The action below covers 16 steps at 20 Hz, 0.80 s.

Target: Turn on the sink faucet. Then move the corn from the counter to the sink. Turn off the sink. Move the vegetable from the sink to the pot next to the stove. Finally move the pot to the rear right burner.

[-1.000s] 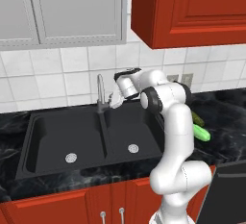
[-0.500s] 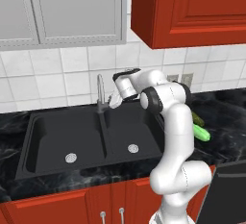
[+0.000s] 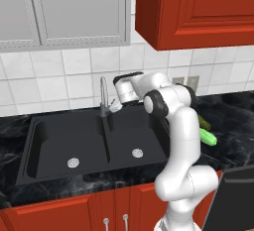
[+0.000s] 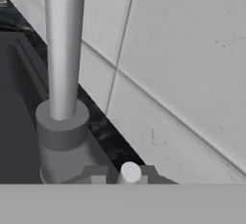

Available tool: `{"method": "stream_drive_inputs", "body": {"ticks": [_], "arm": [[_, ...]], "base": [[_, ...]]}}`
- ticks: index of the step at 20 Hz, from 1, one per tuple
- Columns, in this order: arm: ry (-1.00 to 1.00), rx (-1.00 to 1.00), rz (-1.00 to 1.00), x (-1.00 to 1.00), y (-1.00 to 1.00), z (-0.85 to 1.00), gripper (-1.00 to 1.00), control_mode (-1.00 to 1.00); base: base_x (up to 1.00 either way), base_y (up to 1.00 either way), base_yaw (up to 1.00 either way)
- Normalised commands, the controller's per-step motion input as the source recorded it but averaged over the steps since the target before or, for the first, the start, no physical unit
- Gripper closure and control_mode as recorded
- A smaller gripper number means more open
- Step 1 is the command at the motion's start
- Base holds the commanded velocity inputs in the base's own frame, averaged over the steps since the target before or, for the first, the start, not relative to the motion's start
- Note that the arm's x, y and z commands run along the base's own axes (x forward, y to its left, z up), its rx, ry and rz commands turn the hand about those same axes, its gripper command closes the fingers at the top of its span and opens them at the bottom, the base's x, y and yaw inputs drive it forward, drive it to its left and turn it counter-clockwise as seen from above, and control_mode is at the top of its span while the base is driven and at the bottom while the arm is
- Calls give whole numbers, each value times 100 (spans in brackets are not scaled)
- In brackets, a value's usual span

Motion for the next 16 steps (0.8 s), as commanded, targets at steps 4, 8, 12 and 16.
{"method": "stream_drive_inputs", "body": {"ticks": [4, 8, 12, 16], "arm": [[1, 0, -5, 9, -7, -15, 100, -100], [0, 1, -16, 5, -36, -18, 100, -100], [0, 2, -15, 15, -52, -23, 100, -100], [2, 4, -16, 15, -61, -31, 100, -100]], "base": [[0, 0, 0], [0, 0, 0], [0, 0, 0], [0, 0, 0]]}}
